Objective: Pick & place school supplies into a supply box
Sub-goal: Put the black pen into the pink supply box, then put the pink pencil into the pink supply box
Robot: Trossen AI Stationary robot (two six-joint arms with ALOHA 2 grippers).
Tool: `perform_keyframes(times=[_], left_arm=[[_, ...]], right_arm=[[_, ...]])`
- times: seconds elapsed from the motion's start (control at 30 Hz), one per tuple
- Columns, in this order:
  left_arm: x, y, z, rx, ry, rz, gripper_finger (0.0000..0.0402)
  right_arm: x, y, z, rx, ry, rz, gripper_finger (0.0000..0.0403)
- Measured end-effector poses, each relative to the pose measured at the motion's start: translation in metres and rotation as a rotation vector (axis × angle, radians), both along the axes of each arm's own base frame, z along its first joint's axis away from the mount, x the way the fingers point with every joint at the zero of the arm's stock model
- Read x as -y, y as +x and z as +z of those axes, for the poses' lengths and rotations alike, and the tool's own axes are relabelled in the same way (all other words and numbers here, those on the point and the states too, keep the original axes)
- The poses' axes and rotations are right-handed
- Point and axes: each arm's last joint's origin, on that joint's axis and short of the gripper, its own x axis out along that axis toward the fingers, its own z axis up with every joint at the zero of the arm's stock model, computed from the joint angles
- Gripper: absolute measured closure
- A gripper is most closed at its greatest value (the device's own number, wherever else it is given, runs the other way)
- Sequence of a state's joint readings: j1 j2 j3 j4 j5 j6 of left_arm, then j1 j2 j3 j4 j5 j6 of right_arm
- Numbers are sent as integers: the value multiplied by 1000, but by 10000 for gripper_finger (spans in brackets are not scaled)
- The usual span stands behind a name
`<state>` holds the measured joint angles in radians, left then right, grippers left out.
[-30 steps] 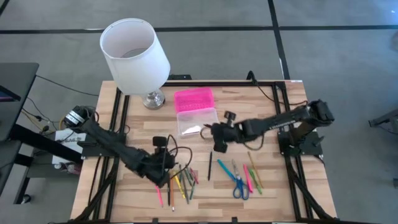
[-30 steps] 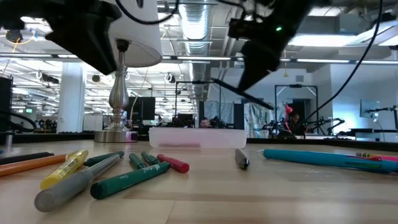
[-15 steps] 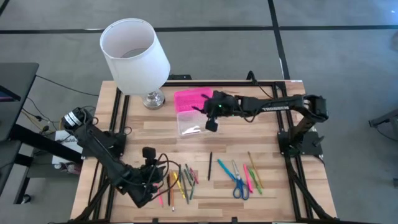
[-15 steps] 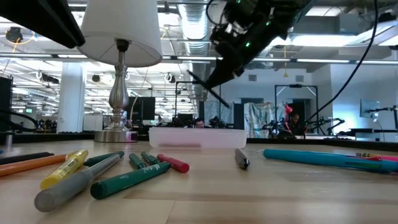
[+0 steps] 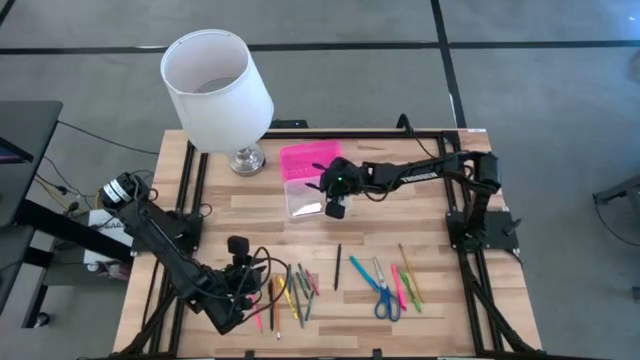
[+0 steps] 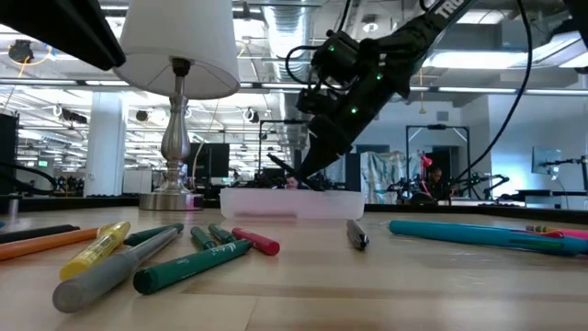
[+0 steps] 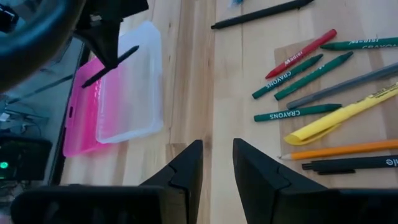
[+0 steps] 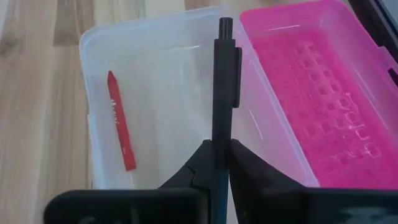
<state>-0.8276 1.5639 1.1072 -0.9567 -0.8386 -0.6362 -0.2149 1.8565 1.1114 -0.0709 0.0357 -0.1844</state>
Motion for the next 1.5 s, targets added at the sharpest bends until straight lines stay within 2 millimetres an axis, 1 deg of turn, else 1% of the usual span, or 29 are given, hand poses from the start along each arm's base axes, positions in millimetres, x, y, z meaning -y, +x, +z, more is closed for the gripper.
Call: perform_keyframes(times=[0.23,0.4,0.5,0.6,0.67,0.73,0.83,0.93,1.07,1.23,1.33,1.5], left_arm=[[0,0,0,-13,-15,-1,319],[1,0,-1,-20,-22,-3,319],[1,-1,-2,-61,-62,-10,319],[3,-1,-6,-139,-127,-18,319],[4,-2,-10,-193,-182,-29,319],[5,-3,-18,-230,-254,-39,319],[5,-6,-30,-291,-315,-53,319],[5,-8,-43,-317,-369,-84,319],[5,-10,-54,-353,-384,-170,319],[2,-11,-60,-356,-349,-227,319],[-1,-11,-64,-367,-339,-239,319],[-2,-9,-69,-357,-329,-303,319]], right_arm=[[2,0,1,11,5,-32,330],[2,0,1,10,6,-33,284],[-3,-1,5,10,5,-21,257],[-15,-1,19,44,-16,26,240],[-26,-4,26,34,-24,64,235],[-38,-7,35,35,-33,105,235],[-57,-14,51,40,-40,162,239],[-76,-25,61,16,-39,219,246],[-101,-37,77,20,-48,302,254],[-126,-49,90,32,-48,379,263],[-139,-57,96,34,-47,424,268],[-159,-68,99,9,-25,472,273]])
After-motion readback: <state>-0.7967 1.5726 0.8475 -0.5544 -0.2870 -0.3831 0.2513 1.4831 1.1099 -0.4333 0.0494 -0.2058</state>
